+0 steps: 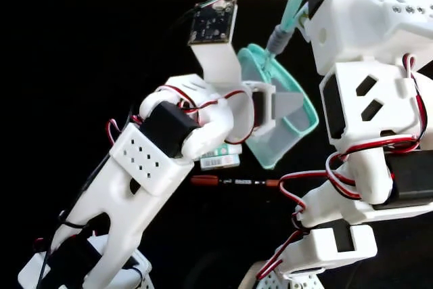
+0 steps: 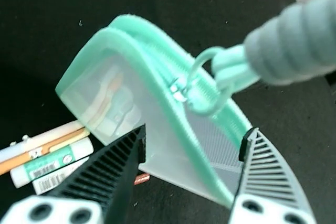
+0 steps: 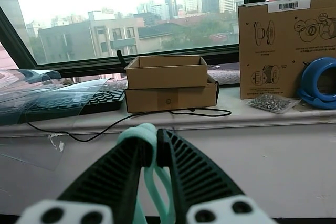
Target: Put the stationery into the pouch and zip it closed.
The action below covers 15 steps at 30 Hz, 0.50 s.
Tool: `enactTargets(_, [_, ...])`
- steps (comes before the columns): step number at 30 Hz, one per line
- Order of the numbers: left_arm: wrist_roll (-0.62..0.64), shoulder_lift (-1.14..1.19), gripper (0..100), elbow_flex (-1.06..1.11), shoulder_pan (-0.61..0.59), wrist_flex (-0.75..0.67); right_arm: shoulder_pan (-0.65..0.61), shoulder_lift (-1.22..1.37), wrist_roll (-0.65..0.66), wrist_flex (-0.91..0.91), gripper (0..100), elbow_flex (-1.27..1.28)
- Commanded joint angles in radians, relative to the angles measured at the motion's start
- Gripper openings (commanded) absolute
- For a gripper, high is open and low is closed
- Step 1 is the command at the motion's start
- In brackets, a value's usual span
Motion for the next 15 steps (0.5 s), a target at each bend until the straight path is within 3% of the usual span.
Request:
enactTargets(1, [0.000, -0.028, 30, 0.025, 0.008, 0.017, -0.002, -0.007, -0.006, 0.002, 0.7, -0.018])
enactTargets(10, [-0.002, -0.116, 30, 0.220, 0.008, 0.017, -0.002, -0.007, -0.006, 0.002, 0.7, -0.018])
enactTargets(15, [-0.046, -0.183, 17, 0.274, 0.007, 0.015, -0.002, -0.007, -0.006, 0.002, 0.7, -0.018])
